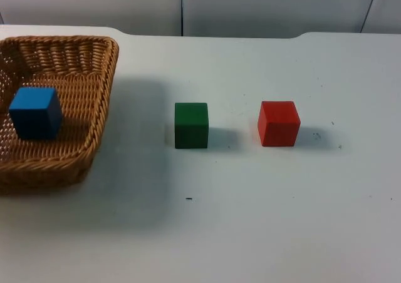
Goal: Pick up the basket with the left hand and place the blue cube into the basket with the right hand.
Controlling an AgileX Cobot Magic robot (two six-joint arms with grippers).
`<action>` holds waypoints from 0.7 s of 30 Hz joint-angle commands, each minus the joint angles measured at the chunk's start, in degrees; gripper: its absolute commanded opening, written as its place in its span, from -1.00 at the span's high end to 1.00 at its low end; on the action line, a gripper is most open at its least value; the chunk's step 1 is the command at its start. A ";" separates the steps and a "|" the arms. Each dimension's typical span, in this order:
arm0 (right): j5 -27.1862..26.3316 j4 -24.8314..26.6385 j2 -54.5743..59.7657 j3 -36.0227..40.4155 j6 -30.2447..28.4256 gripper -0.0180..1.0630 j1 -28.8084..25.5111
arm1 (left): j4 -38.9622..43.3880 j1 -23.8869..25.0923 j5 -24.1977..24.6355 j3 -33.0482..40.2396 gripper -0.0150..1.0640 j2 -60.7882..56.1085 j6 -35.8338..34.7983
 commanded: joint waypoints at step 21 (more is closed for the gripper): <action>0.11 0.35 -0.68 0.08 -0.27 -0.98 -0.24 | -4.21 -0.41 1.11 -0.47 -0.40 2.38 7.22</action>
